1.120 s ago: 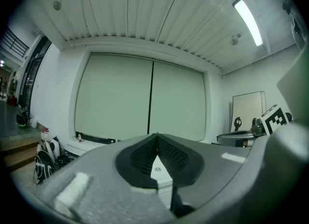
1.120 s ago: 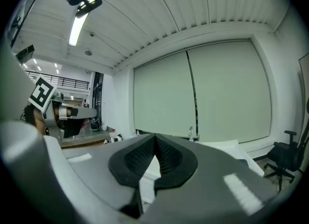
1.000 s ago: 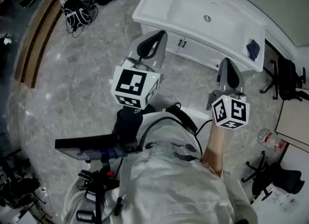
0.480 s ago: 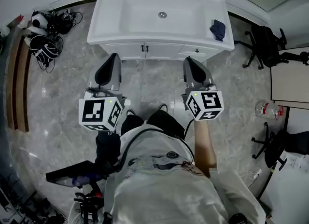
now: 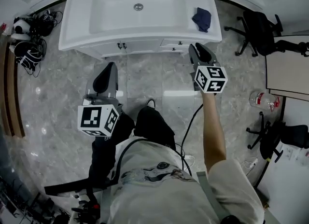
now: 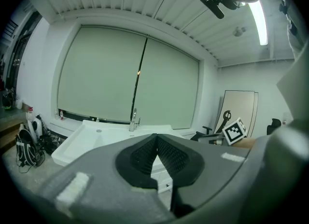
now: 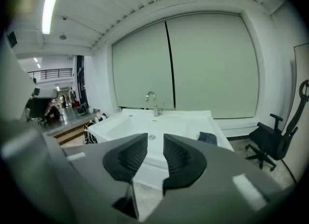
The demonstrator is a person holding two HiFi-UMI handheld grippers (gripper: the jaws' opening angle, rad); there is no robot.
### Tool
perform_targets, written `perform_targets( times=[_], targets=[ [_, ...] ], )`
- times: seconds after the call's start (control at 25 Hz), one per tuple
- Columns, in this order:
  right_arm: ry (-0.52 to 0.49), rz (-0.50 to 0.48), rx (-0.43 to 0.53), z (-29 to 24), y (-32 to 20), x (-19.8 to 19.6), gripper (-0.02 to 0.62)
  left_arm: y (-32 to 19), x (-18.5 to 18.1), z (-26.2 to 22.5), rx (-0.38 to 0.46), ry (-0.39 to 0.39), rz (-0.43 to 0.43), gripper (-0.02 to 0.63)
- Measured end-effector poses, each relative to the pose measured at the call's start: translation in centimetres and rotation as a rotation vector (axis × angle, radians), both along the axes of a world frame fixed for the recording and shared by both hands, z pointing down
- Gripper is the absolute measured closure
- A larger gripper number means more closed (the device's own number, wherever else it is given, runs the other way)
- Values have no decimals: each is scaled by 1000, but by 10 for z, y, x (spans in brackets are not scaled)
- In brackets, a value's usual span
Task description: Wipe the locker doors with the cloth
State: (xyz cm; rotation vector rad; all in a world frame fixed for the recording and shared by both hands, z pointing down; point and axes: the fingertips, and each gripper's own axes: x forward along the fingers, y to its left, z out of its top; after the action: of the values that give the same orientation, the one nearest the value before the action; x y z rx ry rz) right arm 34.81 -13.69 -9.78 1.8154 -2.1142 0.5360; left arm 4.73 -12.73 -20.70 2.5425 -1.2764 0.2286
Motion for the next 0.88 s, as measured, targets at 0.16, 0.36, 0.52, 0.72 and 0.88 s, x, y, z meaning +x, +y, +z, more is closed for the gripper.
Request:
perform_targets(
  times=[0.16, 0.36, 0.52, 0.72, 0.88],
  targets=[
    [104, 11, -114, 61, -55, 90, 468, 0, 31, 25, -43, -25, 19, 604],
    [193, 26, -266, 126, -122, 177, 371, 17, 42, 63, -136, -77, 26, 604],
    [207, 63, -349, 162, -158, 211, 356, 34, 28, 89, -211, -112, -29, 604],
    [240, 85, -436, 201, -183, 230, 354, 44, 6, 111, -241, -137, -109, 604],
    [210, 111, -434, 212, -187, 215, 491, 56, -17, 129, -268, -139, -154, 604]
  ],
)
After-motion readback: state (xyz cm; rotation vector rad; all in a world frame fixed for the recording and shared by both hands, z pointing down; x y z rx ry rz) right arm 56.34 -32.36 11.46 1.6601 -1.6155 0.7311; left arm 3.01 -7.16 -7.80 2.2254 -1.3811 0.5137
